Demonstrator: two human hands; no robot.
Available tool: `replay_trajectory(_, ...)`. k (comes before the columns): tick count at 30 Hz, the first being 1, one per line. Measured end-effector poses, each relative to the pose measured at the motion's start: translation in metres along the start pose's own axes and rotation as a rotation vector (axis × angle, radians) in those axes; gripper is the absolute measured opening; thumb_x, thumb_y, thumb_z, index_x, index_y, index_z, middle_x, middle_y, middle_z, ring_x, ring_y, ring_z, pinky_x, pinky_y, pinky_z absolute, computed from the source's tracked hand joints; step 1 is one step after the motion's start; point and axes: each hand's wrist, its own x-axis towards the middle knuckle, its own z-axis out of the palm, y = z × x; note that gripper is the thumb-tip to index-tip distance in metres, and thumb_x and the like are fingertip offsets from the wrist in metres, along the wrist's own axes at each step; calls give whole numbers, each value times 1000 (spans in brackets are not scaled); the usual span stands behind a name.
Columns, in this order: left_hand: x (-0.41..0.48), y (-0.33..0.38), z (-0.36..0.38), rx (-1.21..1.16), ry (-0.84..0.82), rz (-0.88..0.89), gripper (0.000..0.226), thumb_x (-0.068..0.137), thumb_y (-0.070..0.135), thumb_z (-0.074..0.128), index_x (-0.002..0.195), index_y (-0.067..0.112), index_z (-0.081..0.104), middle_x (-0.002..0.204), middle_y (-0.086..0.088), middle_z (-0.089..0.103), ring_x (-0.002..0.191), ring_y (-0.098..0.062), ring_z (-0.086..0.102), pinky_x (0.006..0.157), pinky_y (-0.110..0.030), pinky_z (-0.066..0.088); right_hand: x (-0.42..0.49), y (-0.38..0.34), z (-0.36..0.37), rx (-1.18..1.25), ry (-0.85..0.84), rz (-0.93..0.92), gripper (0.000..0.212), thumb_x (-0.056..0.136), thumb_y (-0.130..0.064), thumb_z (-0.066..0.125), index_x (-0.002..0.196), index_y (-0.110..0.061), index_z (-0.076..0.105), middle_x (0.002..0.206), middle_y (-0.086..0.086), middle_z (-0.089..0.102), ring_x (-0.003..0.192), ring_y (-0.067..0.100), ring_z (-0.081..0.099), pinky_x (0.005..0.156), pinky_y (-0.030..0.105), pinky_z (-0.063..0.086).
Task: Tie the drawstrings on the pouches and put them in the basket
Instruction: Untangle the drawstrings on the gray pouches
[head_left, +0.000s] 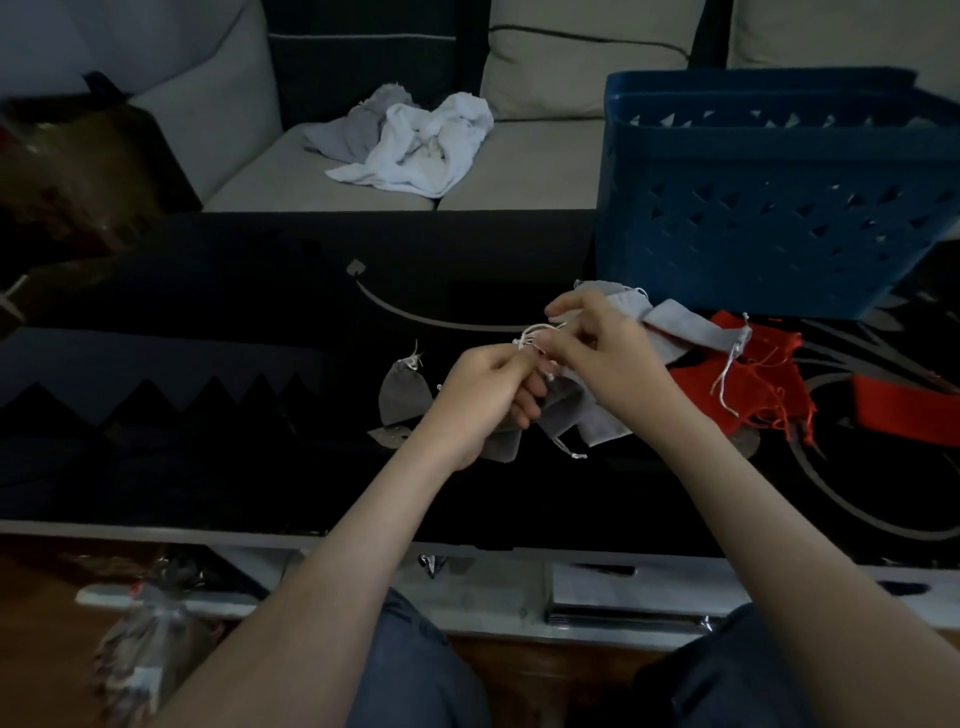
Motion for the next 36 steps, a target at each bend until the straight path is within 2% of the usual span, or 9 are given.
replay_trajectory(3, 2, 0, -3, -161, 35, 0, 27, 99, 13, 46, 80, 10, 66, 57, 2, 57, 44, -5, 48, 43, -16, 39, -2, 0, 2, 86, -197, 92, 39, 85, -25, 68, 119, -17, 51, 90, -1, 66, 88, 6, 62, 80, 18, 47)
replay_trajectory(6, 3, -1, -3, -235, 45, 48, 26, 100, 12, 44, 85, 8, 65, 60, 1, 57, 46, -5, 48, 44, -15, 40, -2, 3, 6, 93, -255, 66, 32, 85, -17, 68, 114, -15, 55, 95, 0, 68, 95, 11, 64, 90, 29, 48)
replay_trajectory(12, 6, -5, -7, -175, 98, 166, 28, 98, 11, 49, 77, 15, 67, 62, 6, 59, 53, -4, 43, 50, -15, 32, -4, -2, 0, 149, -308, 121, 6, 87, -7, 65, 92, -8, 65, 76, 3, 63, 73, 9, 59, 74, 26, 48)
replay_trajectory(16, 6, -5, -14, -175, 47, 156, 24, 96, 9, 51, 81, 15, 69, 65, 6, 64, 55, -6, 40, 49, -13, 28, -3, -3, -3, 289, -316, 210, 13, 88, -2, 60, 81, -12, 61, 70, 3, 60, 63, 7, 58, 66, 18, 47)
replay_trajectory(20, 1, -3, -16, 23, 43, 214, 12, 91, 10, 60, 88, 19, 68, 75, 6, 71, 73, -6, 64, 65, -14, 46, -3, -3, -5, 339, -268, 254, 12, 87, 2, 58, 82, -9, 60, 71, 5, 60, 61, 8, 57, 60, 14, 47)
replay_trajectory(25, 2, -3, -9, 532, 248, 410, 8, 87, 18, 68, 87, 13, 61, 64, 9, 59, 54, 7, 51, 56, -7, 36, -3, -2, 0, 168, -185, 189, 9, 86, -3, 64, 85, -11, 62, 81, 11, 66, 71, 14, 63, 66, 17, 50)
replay_trajectory(28, 3, -3, -7, 780, 292, 513, 9, 91, 22, 62, 91, 14, 59, 74, 7, 61, 68, -1, 56, 63, -17, 44, -1, -2, 1, 109, -148, 161, 12, 85, -7, 65, 81, -18, 61, 79, 6, 67, 73, 14, 64, 71, 24, 50)
replay_trajectory(31, 2, -2, -4, 887, 335, 522, 10, 93, 24, 58, 94, 14, 57, 82, 0, 61, 77, -15, 57, 68, -32, 47, -2, -2, 2, 44, -140, 128, 12, 86, -11, 65, 82, -21, 61, 71, -2, 66, 65, 5, 62, 68, 21, 49)
replay_trajectory(36, -1, 1, 0, 939, 373, 470, 7, 95, 19, 55, 98, 13, 55, 86, 1, 56, 78, -11, 51, 65, -22, 35, -5, -4, 3, -55, -135, 56, 14, 87, -11, 63, 96, -20, 66, 73, -5, 64, 67, -2, 58, 68, 17, 47)
